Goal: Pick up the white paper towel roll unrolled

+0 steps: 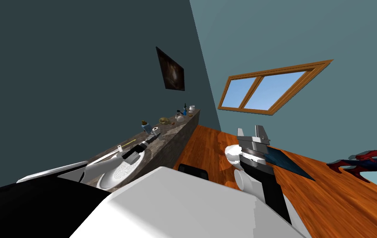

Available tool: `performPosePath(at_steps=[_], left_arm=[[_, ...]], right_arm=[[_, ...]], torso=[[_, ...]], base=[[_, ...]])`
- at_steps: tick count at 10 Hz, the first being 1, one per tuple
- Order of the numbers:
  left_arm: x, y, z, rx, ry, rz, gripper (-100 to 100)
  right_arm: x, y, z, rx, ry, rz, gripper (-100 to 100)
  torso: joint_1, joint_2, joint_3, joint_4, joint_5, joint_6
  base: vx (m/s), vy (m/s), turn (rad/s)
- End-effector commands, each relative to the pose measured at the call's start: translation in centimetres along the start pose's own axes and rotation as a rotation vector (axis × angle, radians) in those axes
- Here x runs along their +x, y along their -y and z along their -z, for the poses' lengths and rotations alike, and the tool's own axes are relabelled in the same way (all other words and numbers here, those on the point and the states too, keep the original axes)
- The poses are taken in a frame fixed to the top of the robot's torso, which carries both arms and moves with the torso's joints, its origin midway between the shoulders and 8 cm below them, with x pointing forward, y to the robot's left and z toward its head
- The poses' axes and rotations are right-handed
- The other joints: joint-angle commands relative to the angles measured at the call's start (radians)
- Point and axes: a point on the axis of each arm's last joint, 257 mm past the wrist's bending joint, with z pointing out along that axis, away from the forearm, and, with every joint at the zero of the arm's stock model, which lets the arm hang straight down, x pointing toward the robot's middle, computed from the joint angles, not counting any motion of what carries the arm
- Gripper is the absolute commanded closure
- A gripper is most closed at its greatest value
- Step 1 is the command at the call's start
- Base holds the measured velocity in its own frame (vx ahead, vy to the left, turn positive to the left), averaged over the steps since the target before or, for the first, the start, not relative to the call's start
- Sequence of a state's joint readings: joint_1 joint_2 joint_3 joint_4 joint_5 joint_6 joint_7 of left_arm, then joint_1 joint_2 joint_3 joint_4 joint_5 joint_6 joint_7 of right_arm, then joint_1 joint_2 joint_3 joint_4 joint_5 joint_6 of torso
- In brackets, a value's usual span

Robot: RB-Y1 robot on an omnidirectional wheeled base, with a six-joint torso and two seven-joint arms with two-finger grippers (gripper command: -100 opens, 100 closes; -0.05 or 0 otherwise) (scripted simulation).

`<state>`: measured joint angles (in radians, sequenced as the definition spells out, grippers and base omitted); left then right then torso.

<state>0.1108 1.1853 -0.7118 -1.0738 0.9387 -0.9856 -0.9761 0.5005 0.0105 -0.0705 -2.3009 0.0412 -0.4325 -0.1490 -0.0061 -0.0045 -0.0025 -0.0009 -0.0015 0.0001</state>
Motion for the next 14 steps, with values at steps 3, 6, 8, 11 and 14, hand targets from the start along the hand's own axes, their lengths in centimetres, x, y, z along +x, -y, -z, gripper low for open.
performPosePath(at_steps=[3, 6, 8, 11, 14], left_arm=[[-0.5, -0.4, 0.7, 0.002, 0.011, -0.003, 100], [-0.6, -0.4, 0.7, 0.002, 0.011, -0.007, 100], [-0.6, -0.4, 0.7, 0.002, 0.011, -0.006, 0], [1.3, 2.6, -2.5, 0.026, 0.008, 0.013, 100], [2.0, 6.2, -5.9, 0.065, 0.027, 0.022, 100]], right_arm=[[0.0, 0.0, 0.0, 0.0, 0.0, 0.0, 0], [0.0, 0.0, 0.0, 0.0, 0.0, 0.0, 0], [0.0, 0.0, 0.0, 0.0, 0.0, 0.0, 0], [0.0, 0.0, 0.0, 0.0, 0.0, 0.0, 0], [0.0, 0.0, 0.0, 0.0, 0.0, 0.0, 0]], torso=[[0.003, 0.002, 0.001, 0.0, 0.001, 0.0], [0.006, 0.005, 0.003, 0.001, 0.002, 0.0], [0.006, 0.005, 0.003, 0.001, 0.002, 0.0], [0.013, 0.012, 0.006, 0.001, 0.006, 0.0], [0.014, 0.01, 0.003, -0.004, 0.011, -0.003]], base=[[0.037, -0.03, -0.008], [0.0, 0.0, 0.0], [0.0, 0.0, 0.0], [-0.085, 0.098, 0.07], [-0.072, 0.076, 0.059]])
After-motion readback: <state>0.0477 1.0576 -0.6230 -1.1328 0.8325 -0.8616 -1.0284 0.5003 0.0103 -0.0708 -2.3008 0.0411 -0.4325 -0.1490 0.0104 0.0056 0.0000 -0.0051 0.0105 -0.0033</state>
